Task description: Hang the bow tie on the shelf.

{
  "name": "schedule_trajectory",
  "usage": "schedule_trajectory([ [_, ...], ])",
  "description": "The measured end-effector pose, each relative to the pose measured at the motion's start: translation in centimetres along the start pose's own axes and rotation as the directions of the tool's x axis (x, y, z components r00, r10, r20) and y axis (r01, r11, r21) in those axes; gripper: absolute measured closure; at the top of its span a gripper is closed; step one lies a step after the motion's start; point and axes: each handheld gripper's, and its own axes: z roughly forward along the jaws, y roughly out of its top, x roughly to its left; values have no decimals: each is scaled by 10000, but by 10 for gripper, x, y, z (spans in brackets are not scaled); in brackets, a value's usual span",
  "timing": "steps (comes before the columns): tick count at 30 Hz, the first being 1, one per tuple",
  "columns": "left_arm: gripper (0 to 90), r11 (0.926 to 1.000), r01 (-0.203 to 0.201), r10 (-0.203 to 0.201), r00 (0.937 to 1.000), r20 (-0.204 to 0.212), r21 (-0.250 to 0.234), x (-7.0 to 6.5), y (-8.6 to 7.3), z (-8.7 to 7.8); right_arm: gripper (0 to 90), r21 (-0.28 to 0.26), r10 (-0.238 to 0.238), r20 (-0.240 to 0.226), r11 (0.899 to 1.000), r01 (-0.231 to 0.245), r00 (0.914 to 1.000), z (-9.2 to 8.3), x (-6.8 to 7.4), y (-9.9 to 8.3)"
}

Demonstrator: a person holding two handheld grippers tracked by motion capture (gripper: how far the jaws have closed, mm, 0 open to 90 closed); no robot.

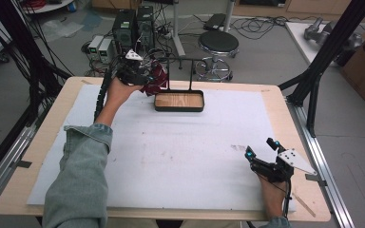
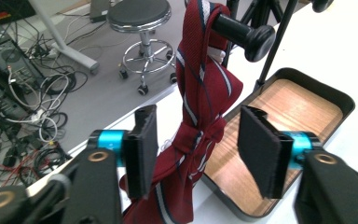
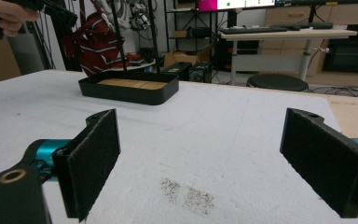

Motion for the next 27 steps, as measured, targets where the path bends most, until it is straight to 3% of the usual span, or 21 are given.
schedule_trajectory([
  [6, 437, 9998, 69, -69, 10000, 26, -183, 0, -4, -18, 111, -2, -27, 27, 10000, 27, 10000, 0, 0, 0],
  [12, 424, 9967, 343, -345, 9994, -16, -742, 4, -12, -44, 111, 1, -26, 50, 10000, 26, 10000, 0, 0, 0],
  [20, 401, 9841, 531, -532, 9986, 43, -1697, 7, -20, -83, 111, -42, -7, 105, 10000, 8, 9999, 0, -1, 0],
  [27, 379, 9703, 527, -525, 9986, 68, -2360, 1, -26, -114, 111, -53, 9, 153, 10000, -8, 9999, 0, -1, 0],
])
